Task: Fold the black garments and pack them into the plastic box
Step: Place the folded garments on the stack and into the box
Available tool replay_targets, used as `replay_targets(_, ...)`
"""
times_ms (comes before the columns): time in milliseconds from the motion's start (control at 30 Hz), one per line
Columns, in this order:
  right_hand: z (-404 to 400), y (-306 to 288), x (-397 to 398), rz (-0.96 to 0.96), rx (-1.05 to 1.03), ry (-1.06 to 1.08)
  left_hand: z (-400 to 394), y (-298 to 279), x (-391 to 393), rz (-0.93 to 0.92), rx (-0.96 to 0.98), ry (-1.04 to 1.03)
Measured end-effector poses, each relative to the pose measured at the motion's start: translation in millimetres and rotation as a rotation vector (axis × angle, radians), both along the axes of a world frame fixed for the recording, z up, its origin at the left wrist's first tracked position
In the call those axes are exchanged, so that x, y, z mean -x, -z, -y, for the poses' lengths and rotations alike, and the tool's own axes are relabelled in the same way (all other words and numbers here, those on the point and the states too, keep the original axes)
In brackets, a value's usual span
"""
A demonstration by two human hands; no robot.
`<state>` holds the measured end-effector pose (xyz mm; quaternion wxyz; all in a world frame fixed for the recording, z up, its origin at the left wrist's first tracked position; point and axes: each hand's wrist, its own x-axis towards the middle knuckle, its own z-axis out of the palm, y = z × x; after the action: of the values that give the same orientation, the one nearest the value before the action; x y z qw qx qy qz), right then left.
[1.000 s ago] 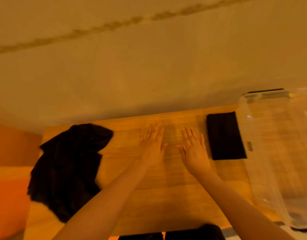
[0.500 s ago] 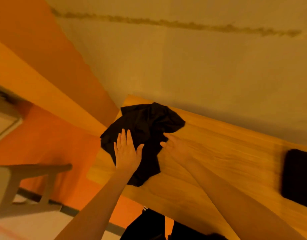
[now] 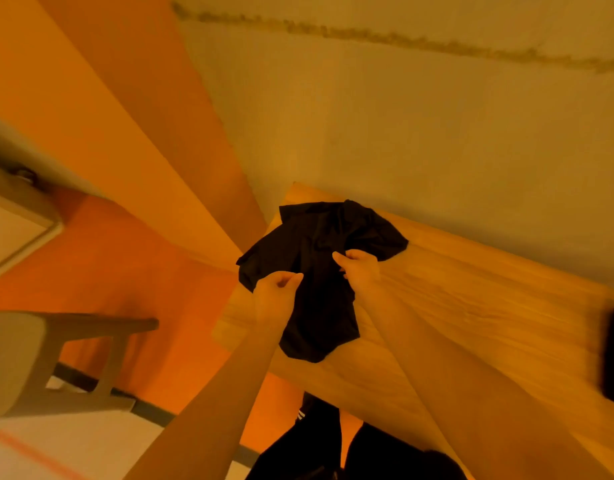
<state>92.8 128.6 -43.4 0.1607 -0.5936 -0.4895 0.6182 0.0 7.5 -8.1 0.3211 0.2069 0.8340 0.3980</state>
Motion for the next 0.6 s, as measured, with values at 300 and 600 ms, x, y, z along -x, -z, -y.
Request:
replay_targets(300,-32,-166,-27,-0.304,-0.295,-0.39,-86,-130,34,-0.021,-0.29,0.742)
replay_targets(600,-60,-337,-94,-0.107,-0.541,-0.556,-130,-272,3,0.2,-0.504,0.925)
